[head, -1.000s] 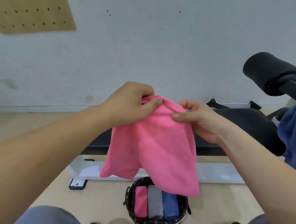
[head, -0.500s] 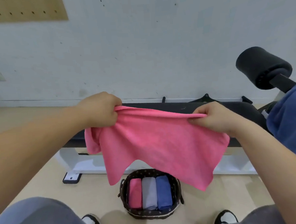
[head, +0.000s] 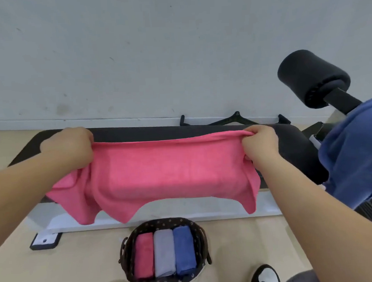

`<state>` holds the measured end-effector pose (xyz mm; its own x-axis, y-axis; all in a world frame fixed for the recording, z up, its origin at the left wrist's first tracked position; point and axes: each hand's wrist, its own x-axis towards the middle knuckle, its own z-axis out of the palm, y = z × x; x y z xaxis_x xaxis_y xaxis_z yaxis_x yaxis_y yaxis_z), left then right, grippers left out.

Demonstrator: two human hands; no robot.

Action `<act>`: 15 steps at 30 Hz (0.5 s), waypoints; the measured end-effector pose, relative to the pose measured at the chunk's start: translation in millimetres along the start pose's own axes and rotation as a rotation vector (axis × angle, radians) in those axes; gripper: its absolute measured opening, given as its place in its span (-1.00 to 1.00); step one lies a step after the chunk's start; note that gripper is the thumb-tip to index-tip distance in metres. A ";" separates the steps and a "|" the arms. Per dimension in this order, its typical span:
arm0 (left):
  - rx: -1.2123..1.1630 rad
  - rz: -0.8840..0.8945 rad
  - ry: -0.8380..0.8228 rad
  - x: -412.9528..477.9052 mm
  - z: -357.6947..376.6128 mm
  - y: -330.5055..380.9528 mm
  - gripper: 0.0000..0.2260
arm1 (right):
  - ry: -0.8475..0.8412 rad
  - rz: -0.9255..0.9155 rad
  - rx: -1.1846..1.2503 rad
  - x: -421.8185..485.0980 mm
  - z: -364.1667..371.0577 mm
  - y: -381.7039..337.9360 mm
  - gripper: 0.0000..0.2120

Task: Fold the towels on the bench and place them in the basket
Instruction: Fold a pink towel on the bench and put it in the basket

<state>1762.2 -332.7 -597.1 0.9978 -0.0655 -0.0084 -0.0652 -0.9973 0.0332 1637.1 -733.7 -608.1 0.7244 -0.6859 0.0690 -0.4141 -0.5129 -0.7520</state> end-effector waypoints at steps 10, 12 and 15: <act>-0.200 -0.058 0.065 69.5 33.5 33.7 -0.59 | 0.097 0.067 -0.019 64.4 56.2 -5.9 -0.70; -0.227 -0.050 0.082 80.5 35.8 32.4 -0.64 | 0.119 0.093 0.018 74.3 59.0 -3.7 -0.71; -0.237 -0.022 0.114 92.0 40.7 24.9 -0.80 | 0.183 0.158 0.137 90.9 55.1 -0.1 -0.73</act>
<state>1851.9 -364.9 -637.7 0.9946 -0.0265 0.1001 -0.0526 -0.9621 0.2677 1733.4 -767.5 -637.8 0.5400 -0.8400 0.0521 -0.4261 -0.3263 -0.8438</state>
